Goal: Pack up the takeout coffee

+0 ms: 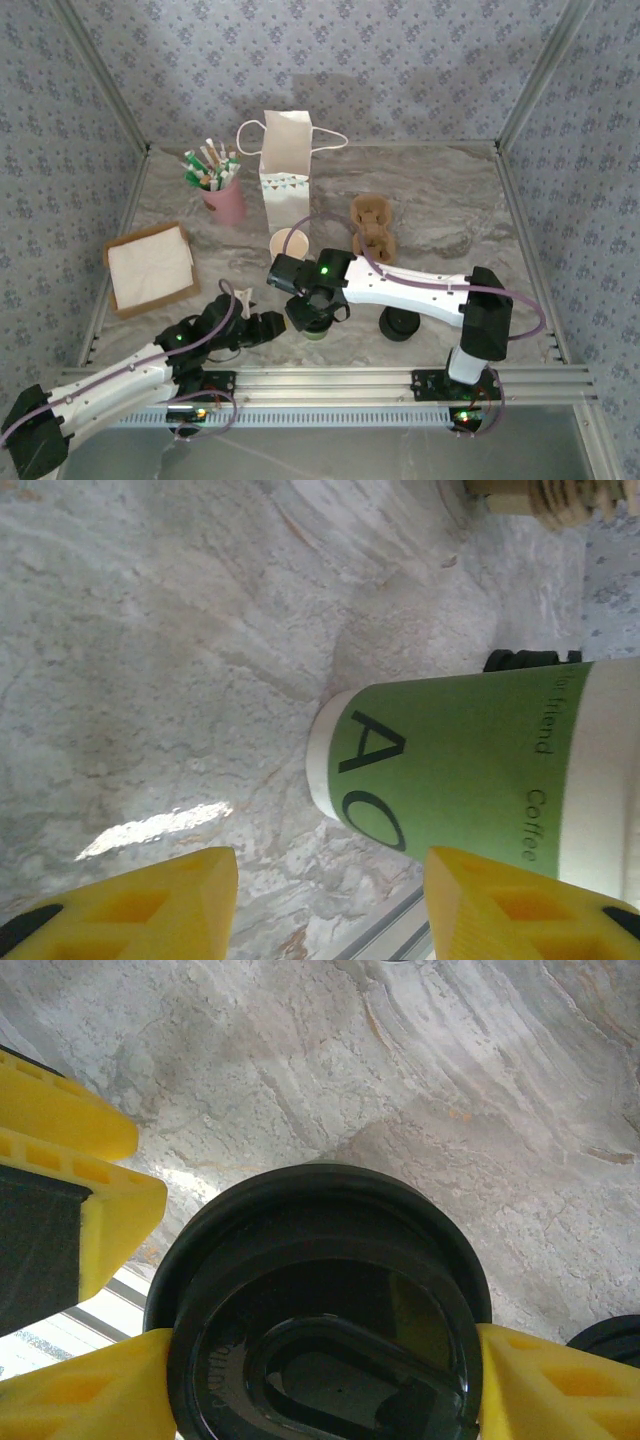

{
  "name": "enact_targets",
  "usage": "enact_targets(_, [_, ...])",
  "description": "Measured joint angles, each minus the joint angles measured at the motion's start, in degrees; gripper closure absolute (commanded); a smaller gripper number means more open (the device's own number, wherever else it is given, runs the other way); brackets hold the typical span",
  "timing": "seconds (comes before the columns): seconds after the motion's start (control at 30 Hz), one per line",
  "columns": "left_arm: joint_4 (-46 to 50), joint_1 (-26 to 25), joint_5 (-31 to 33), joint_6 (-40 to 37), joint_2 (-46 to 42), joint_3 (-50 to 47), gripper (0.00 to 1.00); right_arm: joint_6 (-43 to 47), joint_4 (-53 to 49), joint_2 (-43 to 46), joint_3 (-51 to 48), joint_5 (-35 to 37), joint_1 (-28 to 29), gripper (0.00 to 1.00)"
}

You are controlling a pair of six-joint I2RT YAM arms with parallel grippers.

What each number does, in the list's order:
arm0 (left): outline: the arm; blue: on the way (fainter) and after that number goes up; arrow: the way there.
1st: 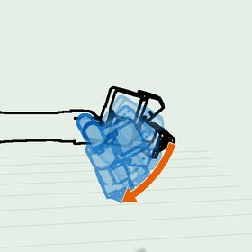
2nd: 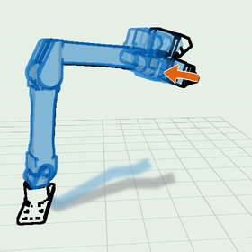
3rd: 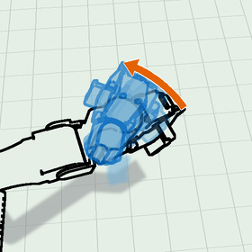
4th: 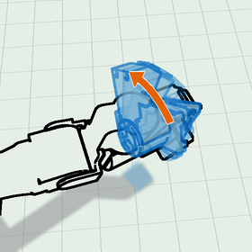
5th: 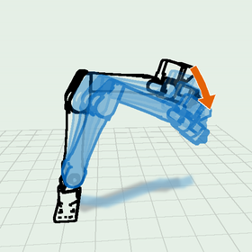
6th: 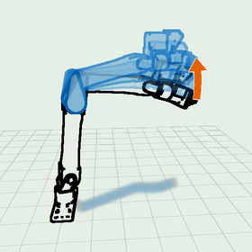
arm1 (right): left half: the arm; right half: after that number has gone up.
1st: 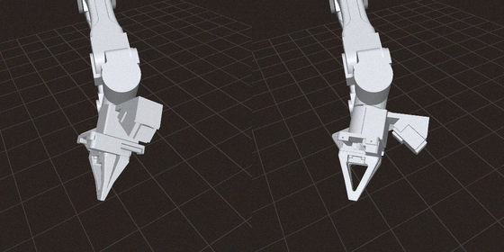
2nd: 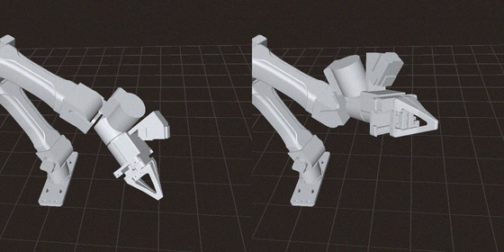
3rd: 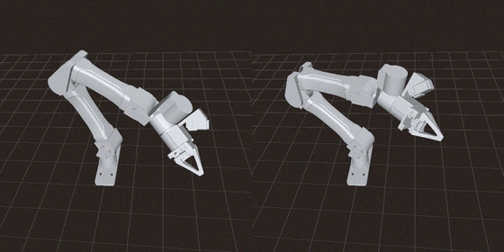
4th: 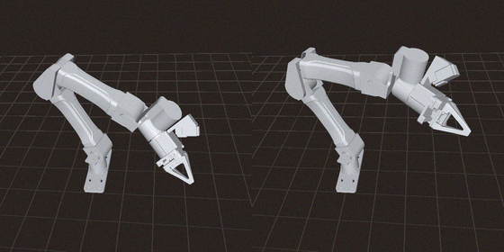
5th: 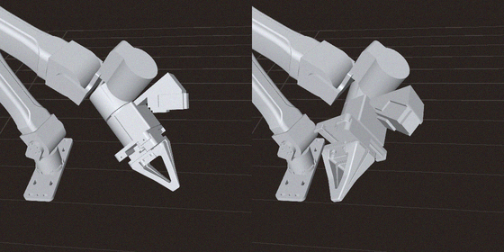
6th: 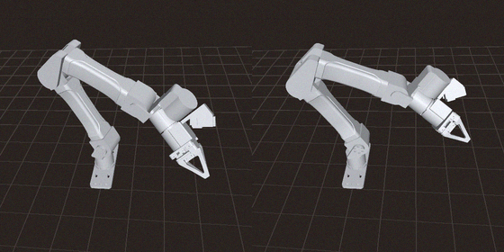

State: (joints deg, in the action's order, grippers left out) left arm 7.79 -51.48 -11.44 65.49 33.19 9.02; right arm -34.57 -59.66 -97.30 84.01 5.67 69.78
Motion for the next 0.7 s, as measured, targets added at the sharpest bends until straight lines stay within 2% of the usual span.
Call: enact_targets(0.7, [-10.3, -1.8, -1.4, 0.6, 11.3, -0.2, 0.47, -1.0, 1.1, 0.6, -0.9, -0.1, 0.0, 0.29])
